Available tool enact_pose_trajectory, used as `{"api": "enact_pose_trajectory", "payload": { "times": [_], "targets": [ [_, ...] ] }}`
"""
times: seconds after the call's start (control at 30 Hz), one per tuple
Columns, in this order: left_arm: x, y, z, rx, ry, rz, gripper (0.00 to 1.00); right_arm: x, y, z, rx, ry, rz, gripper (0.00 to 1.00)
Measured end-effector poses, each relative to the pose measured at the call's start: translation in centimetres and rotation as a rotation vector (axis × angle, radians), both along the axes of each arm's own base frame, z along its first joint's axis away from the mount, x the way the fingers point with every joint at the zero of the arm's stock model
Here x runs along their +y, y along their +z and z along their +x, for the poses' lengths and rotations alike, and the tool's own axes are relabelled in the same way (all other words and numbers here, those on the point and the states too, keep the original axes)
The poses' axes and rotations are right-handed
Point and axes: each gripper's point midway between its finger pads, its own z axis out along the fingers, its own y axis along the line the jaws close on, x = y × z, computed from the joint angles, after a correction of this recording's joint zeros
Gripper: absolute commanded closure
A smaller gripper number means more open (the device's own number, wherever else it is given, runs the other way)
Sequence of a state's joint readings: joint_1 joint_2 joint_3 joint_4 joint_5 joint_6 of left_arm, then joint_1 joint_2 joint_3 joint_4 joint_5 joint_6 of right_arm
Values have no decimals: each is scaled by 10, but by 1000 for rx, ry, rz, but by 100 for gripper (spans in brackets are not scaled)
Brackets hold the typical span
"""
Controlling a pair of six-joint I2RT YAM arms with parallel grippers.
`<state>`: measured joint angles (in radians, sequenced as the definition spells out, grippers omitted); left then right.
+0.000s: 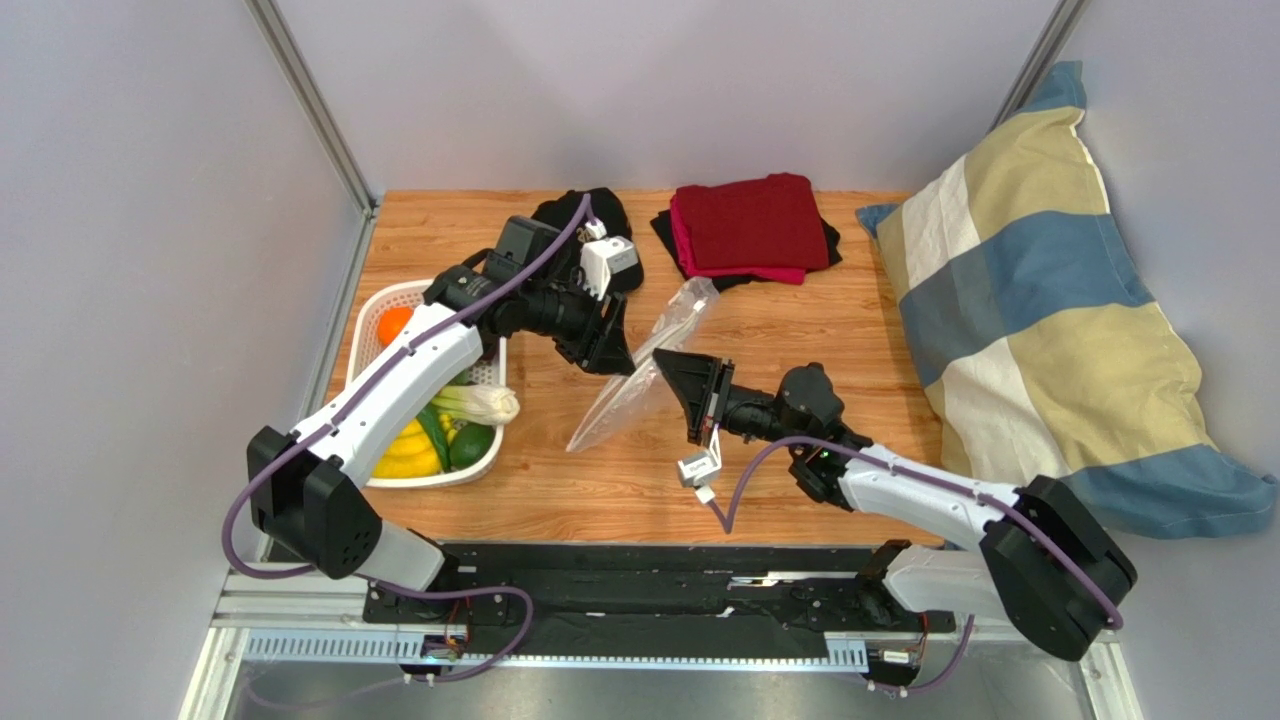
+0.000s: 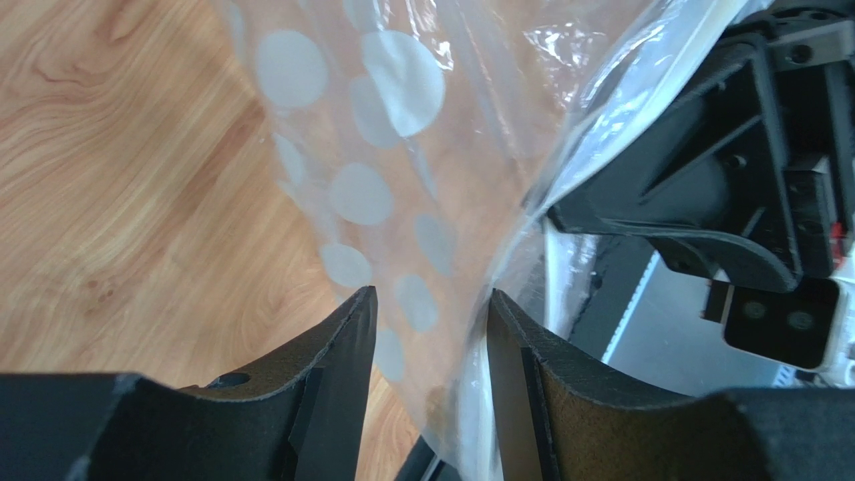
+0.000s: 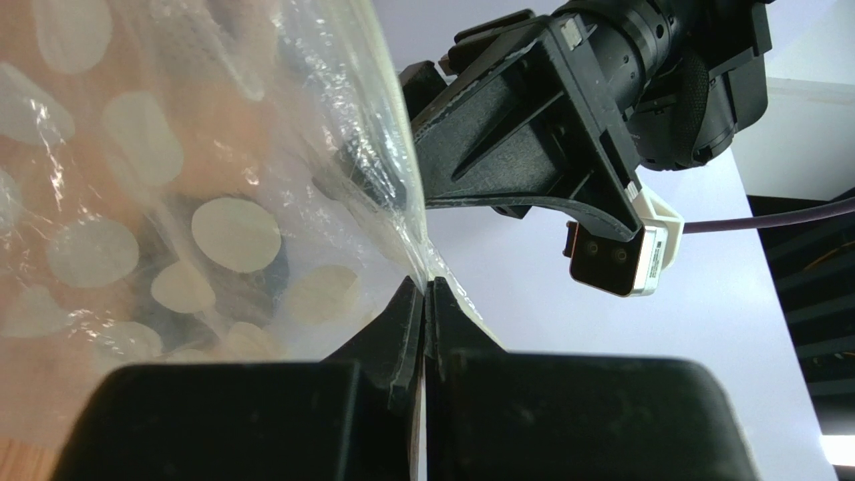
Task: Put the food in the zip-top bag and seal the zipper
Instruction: Pick up the zipper food storage bag at the center of the board.
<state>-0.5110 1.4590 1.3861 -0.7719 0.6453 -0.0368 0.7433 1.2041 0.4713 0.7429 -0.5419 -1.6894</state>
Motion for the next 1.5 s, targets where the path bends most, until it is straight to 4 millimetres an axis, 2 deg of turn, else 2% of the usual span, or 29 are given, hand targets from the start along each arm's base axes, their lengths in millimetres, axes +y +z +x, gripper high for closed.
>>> {"api": "enact_pose_trajectory", "payload": {
  "times": [0.07, 0.2, 0.23, 0.27, 0.4, 0.53, 0.57, 0.67, 0.7, 0.73, 0.77, 0.8, 0.83, 0.87, 0.97, 1.03, 1.1, 1.23, 1.27, 1.37, 1.5],
  "targets": [
    [1, -2, 2, -14, 8, 17, 44, -1, 1, -4, 18, 12, -3, 100],
    [4, -5, 6, -37, 13, 39, 55, -2, -3, -12, 73, 38, -22, 100],
    [4, -5, 6, -39, 12, 39, 55, -3, -4, -14, 89, 44, -30, 100],
    [3, -4, 5, -39, 9, 38, 55, -3, -4, -15, 101, 48, -33, 100],
    [-4, 0, -1, -29, -27, -8, 44, -3, -2, -19, 130, 61, -39, 100],
    [-10, 2, -10, -11, -54, -55, 45, -3, -6, -18, 150, 63, -41, 100],
    [-12, 2, -11, -6, -56, -62, 47, -2, -6, -18, 156, 63, -40, 100],
    [-17, 6, -13, 12, -59, -94, 64, -2, -4, -18, 169, 64, -31, 100],
    [-19, 7, -13, 18, -57, -104, 82, -2, -3, -18, 171, 64, -28, 100],
    [-21, 9, -12, 26, -55, -116, 92, -2, -2, -17, 173, 64, -26, 100],
    [-23, 10, -12, 38, -52, -125, 100, -2, -3, -17, 177, 64, -25, 96],
    [-25, 10, -12, 50, -47, -133, 100, -2, -3, -17, 178, 61, -24, 88],
    [-26, 11, -11, 61, -39, -140, 100, -3, -2, -16, 179, 55, -22, 73],
    [-28, 12, -10, 67, -32, -149, 100, -4, -2, -15, 182, 45, -18, 42],
    [-28, 15, -3, 76, 23, -185, 100, -12, 1, -9, 212, -15, 1, 1],
    [-23, 14, -3, 83, 86, -197, 100, -25, 5, -6, 271, -82, 14, 0],
    [-16, 15, -3, 83, 165, -199, 100, -40, 11, -4, 388, -160, 31, 4],
    [-8, 32, 4, 40, 310, -214, 100, -64, 46, 1, 645, -304, 138, 15],
    [-9, 36, 7, 29, 335, -214, 100, -70, 56, 2, 743, -347, 181, 20],
    [-19, 44, 18, 4, 403, -192, 100, -79, 78, 6, 1016, -448, 330, 21],
    [-42, 51, 34, -17, 447, -169, 100, -78, 86, 12, 1355, -544, 504, 24]
  ]
}}
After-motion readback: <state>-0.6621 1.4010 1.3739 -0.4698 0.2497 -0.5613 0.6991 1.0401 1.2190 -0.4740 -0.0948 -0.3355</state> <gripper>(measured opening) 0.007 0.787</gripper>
